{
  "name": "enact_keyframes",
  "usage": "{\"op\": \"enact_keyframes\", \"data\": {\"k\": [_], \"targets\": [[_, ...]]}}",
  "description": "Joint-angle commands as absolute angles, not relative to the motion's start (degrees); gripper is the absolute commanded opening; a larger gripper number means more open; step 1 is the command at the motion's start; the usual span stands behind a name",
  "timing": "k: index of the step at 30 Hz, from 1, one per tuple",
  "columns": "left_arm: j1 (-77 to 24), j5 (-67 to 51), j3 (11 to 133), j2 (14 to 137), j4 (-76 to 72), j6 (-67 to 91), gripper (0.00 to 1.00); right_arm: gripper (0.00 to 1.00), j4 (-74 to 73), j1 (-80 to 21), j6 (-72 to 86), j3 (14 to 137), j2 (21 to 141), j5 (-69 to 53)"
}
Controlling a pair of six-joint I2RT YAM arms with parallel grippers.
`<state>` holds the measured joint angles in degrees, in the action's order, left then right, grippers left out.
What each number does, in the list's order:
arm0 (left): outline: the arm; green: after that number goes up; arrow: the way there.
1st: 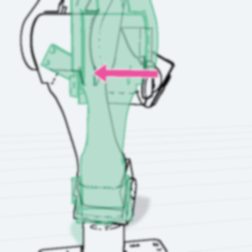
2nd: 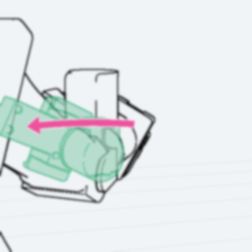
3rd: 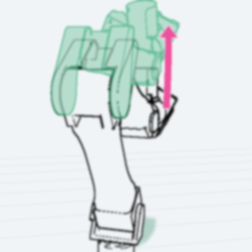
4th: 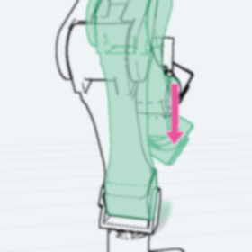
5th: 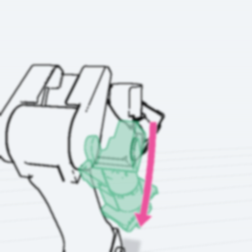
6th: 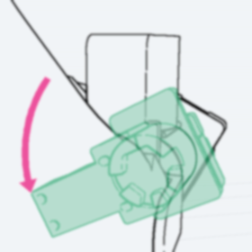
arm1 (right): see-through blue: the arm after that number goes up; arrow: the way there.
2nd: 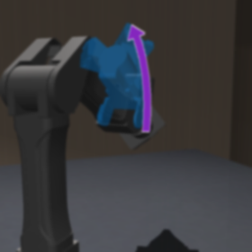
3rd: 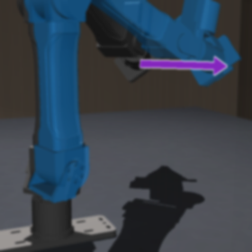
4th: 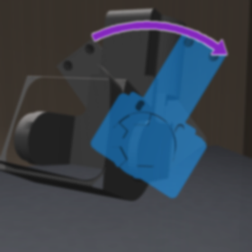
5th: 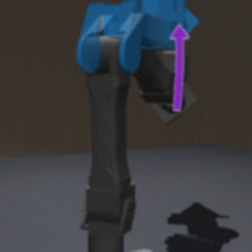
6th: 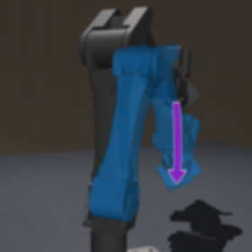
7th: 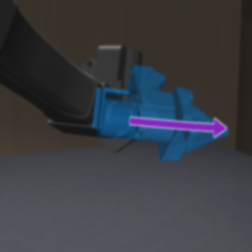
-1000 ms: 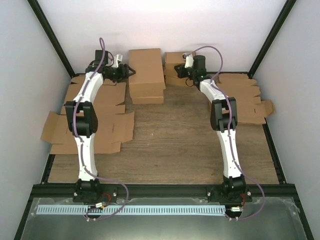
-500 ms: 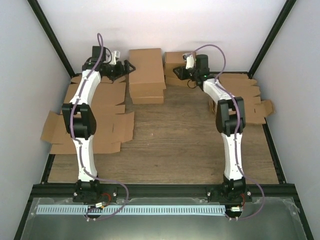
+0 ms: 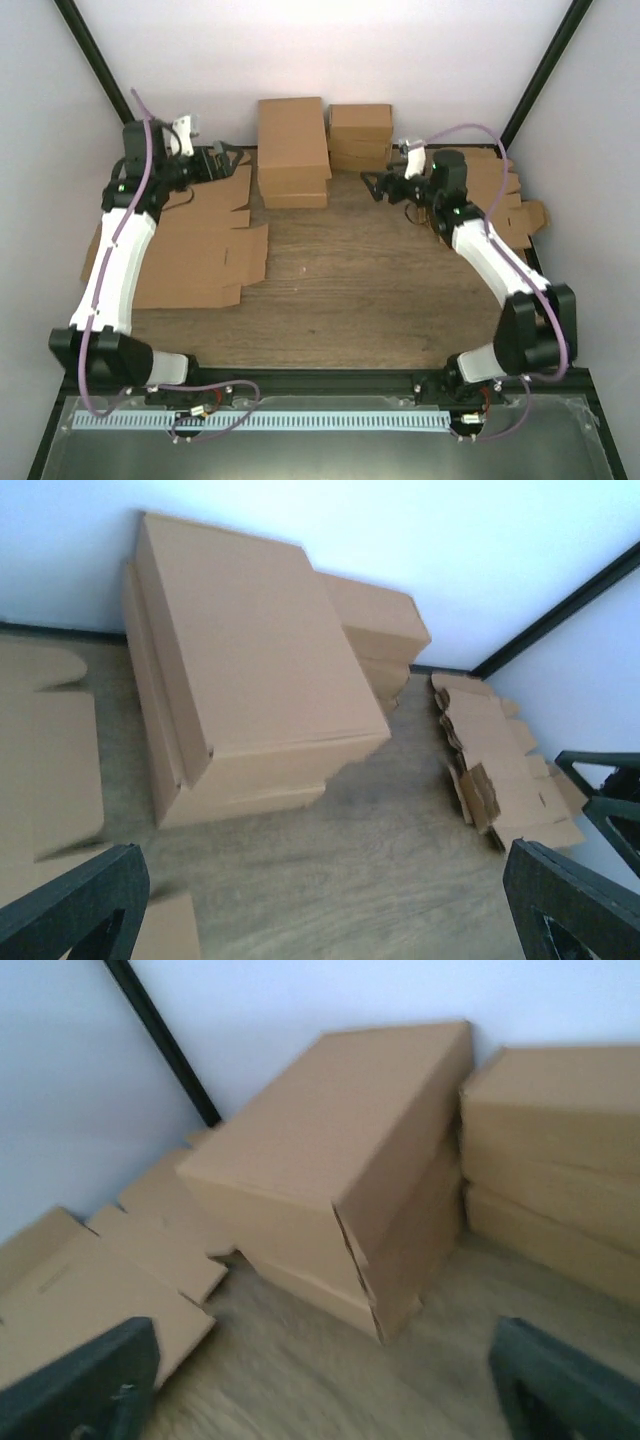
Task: Fold the paper box
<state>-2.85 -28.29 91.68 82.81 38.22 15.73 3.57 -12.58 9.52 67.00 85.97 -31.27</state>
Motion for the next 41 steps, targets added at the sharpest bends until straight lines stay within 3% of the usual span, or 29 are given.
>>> {"op": "enact_keyframes", "data": {"k": [1, 3, 9, 16, 24, 41], "targets": [[-3.1, -29.38, 74.04, 71.43, 30.72, 19.47, 1.0, 1.0, 5.0, -12.89, 15.36, 52.61, 71.6, -19.01], [-3.23, -29.36, 64.38, 64.04, 25.51, 21.98, 1.0, 1.0, 5.0, -12.8, 18.86, 45.45, 64.79, -15.38], [-3.34, -26.78, 35.92, 44.3, 10.57, 29.02, 1.0, 1.0, 7.81, -12.82, 23.22, 26.01, 47.53, -20.43], [-3.33, -22.37, 18.26, 29.7, 4.9, 29.83, 1.0, 1.0, 2.05, -12.83, 21.83, 13.18, 28.45, -19.8], [-3.43, -15.89, 6.26, 21.13, 1.63, 29.93, 1.0, 1.0, 0.2, -12.82, 24.11, 7.05, 15.9, -21.18], [-3.43, -15.55, 5.27, 18.57, 2.68, 30.58, 1.0, 1.0, 1.72, -12.83, 24.41, 6.89, 19.26, -21.4]]}}
